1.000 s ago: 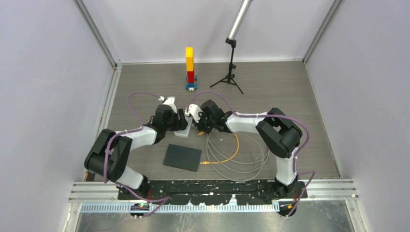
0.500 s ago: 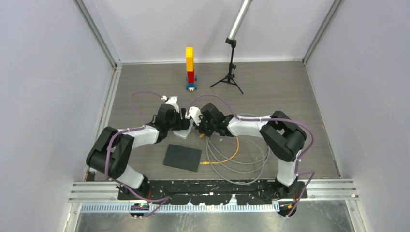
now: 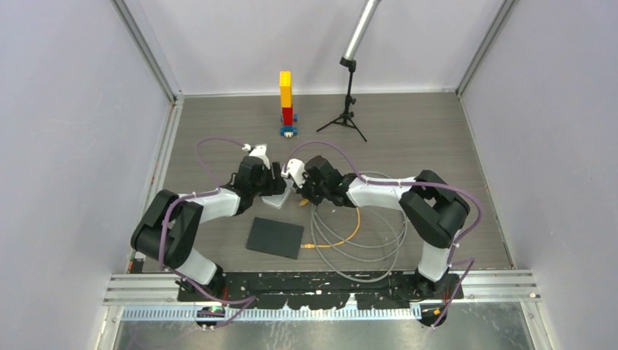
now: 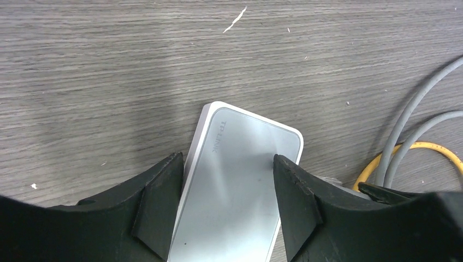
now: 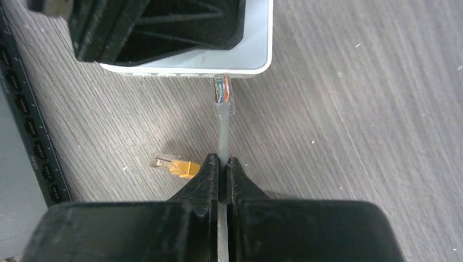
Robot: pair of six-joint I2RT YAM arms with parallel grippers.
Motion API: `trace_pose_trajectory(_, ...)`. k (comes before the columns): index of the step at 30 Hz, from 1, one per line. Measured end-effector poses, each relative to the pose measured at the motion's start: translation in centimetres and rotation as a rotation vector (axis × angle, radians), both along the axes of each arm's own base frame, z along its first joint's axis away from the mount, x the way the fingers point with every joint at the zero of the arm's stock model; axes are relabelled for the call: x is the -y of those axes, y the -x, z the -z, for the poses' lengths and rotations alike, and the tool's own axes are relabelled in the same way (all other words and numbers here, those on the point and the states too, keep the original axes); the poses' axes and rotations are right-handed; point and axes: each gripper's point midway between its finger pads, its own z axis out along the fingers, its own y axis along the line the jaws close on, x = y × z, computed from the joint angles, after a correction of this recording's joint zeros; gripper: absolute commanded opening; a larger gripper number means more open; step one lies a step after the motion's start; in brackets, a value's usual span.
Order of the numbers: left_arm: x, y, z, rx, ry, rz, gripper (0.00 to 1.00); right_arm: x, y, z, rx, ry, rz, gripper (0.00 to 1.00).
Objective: Insert the plug into the switch port
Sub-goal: Insert the connector into the switch port.
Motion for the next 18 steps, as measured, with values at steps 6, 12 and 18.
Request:
trace_pose_trajectory(6,-0.3,0.0,0.0,0.003,0.007,-0.025,0.62,-0.5,-0.5,-1.8,0.036,-0.041,0.004,0.0)
trace_pose_trajectory(12,-0.7,-0.1,0.0,-0.002,0.008,-0.07,0.61,-0.8,-0.8,-1.6,0.041,-0.054,0.011,0.01)
trace_pose_trajectory(18,-1.5,-0.1,0.0,-0.002,0.004,-0.122,0.61,-1.0,-1.0,0.4,0.028,-0.038,0.018,0.01)
